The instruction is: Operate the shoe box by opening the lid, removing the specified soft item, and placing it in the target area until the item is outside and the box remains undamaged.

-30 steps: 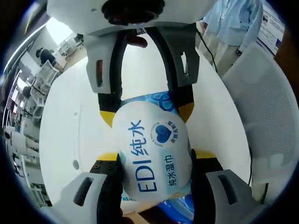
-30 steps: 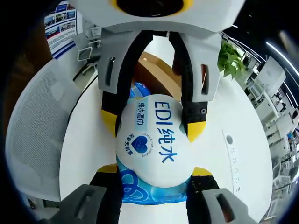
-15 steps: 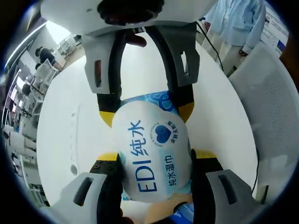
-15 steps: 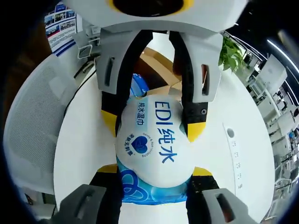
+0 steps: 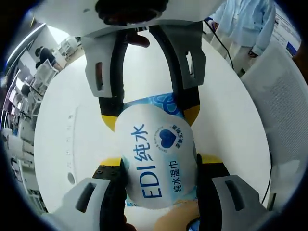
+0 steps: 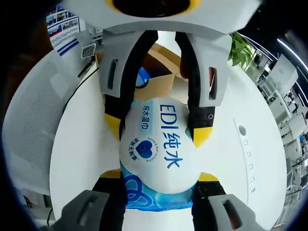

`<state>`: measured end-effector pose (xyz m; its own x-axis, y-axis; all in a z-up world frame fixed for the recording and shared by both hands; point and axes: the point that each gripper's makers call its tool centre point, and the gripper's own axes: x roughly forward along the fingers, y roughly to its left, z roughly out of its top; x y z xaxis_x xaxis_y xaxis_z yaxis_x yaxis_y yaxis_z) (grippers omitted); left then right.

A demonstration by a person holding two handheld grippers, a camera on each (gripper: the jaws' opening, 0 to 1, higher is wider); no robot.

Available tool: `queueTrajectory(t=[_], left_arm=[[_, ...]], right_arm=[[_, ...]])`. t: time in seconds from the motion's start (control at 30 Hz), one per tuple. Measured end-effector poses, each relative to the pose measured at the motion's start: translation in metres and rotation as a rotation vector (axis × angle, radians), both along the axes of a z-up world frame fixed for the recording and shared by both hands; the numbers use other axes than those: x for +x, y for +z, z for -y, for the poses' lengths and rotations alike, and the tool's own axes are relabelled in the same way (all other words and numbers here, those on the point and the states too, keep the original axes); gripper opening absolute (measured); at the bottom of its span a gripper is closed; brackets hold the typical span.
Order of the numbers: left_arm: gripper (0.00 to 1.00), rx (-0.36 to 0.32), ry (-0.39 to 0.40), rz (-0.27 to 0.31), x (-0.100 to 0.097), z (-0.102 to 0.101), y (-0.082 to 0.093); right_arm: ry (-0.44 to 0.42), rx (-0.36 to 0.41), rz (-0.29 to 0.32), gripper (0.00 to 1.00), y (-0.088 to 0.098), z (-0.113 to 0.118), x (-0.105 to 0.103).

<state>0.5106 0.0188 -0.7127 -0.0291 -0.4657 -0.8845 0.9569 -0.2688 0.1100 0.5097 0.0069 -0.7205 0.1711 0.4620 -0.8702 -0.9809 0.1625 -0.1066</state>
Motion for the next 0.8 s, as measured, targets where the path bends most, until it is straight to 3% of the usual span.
queueTrajectory(t=[0.43,0.8], left_arm=[[0.58,0.01,0.005,-0.008,0.002,0.0,-0.026],[0.58,0.018,0.009,-0.001,0.005,-0.001,-0.038]], right_arm=[[0.012,-0.013,-0.016,0.52,-0.029,0.0,0.002],[0.02,-0.018,-0.016,0.52,-0.039,0.001,0.006]])
